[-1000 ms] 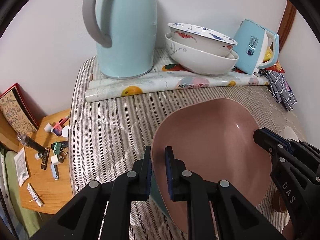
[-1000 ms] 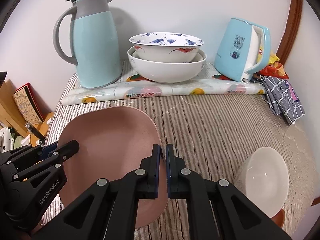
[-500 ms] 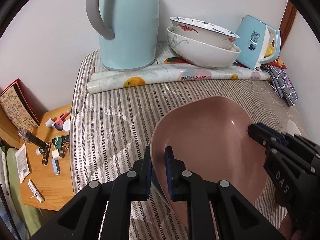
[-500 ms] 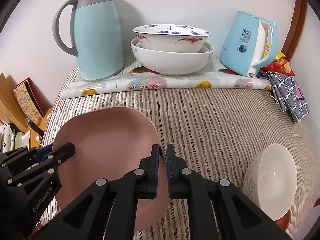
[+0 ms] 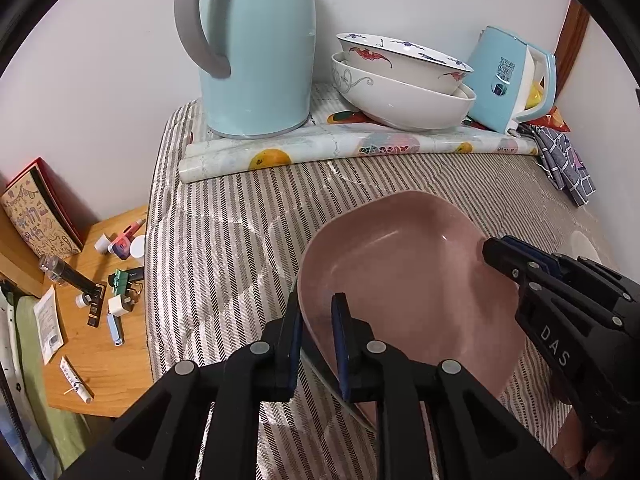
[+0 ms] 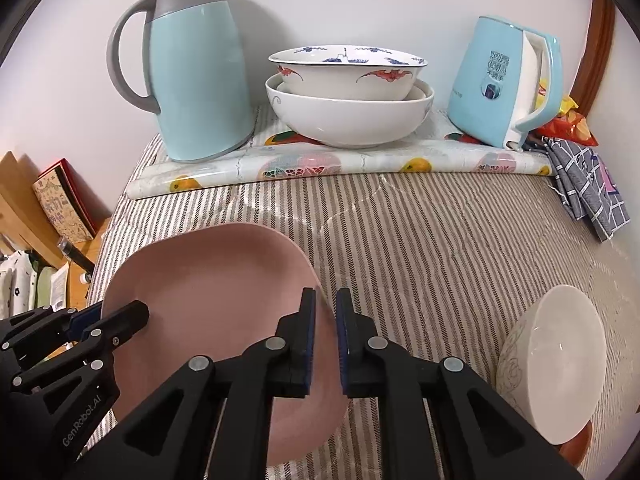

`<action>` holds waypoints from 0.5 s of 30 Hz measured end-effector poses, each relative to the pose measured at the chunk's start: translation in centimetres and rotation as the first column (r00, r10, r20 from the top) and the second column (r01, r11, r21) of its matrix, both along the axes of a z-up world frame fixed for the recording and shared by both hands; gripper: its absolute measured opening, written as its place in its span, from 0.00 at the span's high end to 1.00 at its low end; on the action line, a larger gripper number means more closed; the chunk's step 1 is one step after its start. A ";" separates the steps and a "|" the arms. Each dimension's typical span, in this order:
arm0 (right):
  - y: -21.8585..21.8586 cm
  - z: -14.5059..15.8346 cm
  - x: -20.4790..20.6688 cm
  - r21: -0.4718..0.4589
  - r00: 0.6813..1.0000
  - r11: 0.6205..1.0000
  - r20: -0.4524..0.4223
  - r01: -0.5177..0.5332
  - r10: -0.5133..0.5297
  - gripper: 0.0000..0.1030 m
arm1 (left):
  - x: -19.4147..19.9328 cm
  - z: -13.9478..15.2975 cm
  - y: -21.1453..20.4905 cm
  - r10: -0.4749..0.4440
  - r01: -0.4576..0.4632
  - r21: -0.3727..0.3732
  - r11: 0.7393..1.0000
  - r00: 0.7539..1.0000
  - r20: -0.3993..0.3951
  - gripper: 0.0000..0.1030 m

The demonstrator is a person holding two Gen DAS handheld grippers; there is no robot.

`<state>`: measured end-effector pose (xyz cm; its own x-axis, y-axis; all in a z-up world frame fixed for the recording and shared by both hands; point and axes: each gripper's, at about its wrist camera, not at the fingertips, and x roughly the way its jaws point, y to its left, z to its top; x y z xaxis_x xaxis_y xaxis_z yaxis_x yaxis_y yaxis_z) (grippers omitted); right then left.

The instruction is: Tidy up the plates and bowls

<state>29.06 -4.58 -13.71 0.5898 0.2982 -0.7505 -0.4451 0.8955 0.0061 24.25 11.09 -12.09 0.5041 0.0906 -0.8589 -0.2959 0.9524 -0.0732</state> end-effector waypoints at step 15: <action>-3.4 1.7 -2.3 0.068 0.999 0.997 0.022 0.041 -0.043 0.57 | -1.3 0.9 -0.3 0.024 -0.024 0.010 1.000 1.000 0.001 0.83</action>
<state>26.77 -7.99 -12.01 0.6199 0.3224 -0.7154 -0.4077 0.9113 0.0575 22.94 10.77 -11.19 0.5027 0.1115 -0.8573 -0.3189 0.9456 -0.0641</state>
